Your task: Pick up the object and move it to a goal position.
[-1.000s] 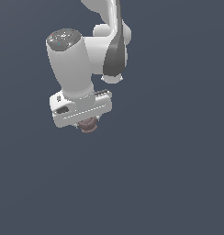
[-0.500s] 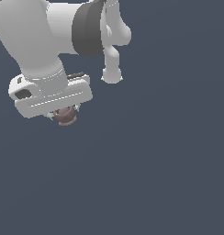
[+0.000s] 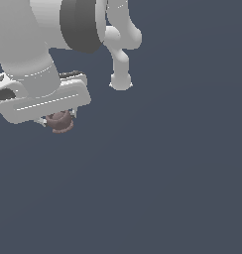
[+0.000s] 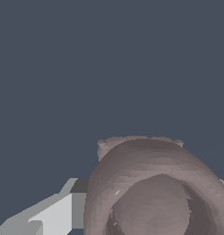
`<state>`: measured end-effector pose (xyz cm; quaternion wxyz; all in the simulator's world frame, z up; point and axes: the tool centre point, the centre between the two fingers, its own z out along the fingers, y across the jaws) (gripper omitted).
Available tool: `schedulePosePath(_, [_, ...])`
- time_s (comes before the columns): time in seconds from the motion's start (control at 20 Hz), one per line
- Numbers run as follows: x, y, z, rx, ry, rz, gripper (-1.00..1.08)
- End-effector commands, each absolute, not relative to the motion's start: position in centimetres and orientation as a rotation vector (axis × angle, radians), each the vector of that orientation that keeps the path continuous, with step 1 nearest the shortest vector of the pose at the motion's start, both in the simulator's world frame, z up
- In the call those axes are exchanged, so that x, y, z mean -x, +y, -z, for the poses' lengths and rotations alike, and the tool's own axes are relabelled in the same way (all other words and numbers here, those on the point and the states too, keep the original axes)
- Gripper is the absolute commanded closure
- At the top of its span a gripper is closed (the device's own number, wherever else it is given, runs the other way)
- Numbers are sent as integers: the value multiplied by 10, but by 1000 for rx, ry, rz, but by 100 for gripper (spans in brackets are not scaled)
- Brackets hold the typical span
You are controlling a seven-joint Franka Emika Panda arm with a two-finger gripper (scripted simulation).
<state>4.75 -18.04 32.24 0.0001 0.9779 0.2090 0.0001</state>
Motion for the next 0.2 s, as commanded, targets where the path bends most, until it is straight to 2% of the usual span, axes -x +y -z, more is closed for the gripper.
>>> schedulePosePath(0.0, [-48, -181, -324, -3072, 658, 0, 108])
schedulePosePath(0.15, [-48, -180, -323, -3072, 658, 0, 108])
